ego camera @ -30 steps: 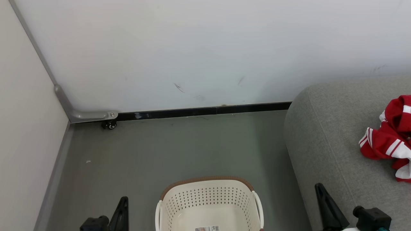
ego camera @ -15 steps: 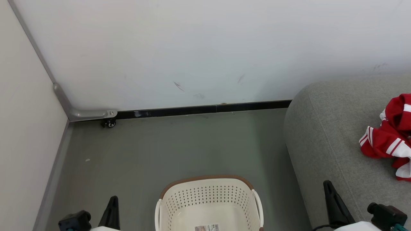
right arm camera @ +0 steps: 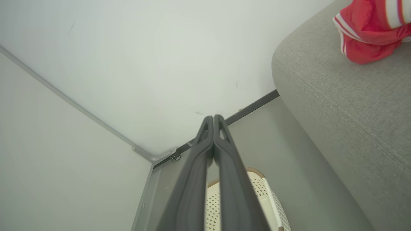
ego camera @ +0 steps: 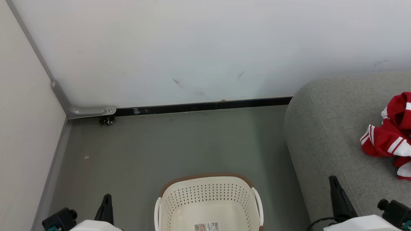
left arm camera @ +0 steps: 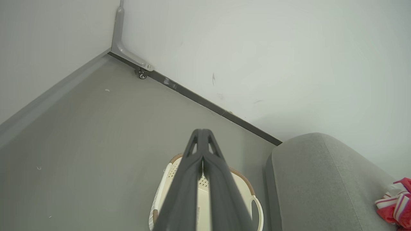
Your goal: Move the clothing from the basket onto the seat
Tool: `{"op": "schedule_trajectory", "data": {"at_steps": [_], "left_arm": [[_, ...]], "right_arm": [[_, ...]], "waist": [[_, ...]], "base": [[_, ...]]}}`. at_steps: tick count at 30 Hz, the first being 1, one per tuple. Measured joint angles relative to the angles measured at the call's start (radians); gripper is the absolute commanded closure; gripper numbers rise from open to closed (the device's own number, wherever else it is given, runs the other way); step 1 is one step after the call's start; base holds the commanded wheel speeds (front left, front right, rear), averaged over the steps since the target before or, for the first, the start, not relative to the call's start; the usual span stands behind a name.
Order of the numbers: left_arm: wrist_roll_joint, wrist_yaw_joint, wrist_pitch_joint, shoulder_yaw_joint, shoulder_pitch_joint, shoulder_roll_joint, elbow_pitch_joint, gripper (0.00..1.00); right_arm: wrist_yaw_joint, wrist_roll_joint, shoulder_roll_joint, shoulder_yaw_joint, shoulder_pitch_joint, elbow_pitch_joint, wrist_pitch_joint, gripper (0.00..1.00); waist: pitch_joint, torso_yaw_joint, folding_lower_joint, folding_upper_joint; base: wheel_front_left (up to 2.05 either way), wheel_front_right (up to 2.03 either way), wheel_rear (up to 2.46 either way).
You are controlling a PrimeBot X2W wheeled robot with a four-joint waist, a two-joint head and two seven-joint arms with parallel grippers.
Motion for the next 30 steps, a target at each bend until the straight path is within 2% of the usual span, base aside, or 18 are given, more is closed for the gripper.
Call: {"op": "schedule_trajectory", "data": {"at_steps": [6,13,30], "left_arm": [[-0.085,-0.016,0.026,0.017,0.000,-0.001,-0.007,1.00],[-0.183,-0.033,0.048,0.034,-0.002,-0.003,-0.015,1.00],[-0.407,-0.077,0.093,0.072,-0.020,-0.009,-0.027,1.00]], "right_arm": [[0.000,0.084,0.000,-0.013,-0.014,-0.004,0.016,1.00],[0.000,0.183,0.000,-0.022,-0.017,-0.004,0.037,1.00],[0.000,0.411,0.000,-0.046,-0.050,-0.005,0.086,1.00]], "waist": [[-0.001,-0.001,0.0037,0.0000],[0.000,-0.001,0.0045,0.0000],[0.019,-0.003,-0.0082,0.0000]], "base": [[0.00,0.00,0.00],[0.00,0.00,0.00],[0.00,0.00,0.00]]}}
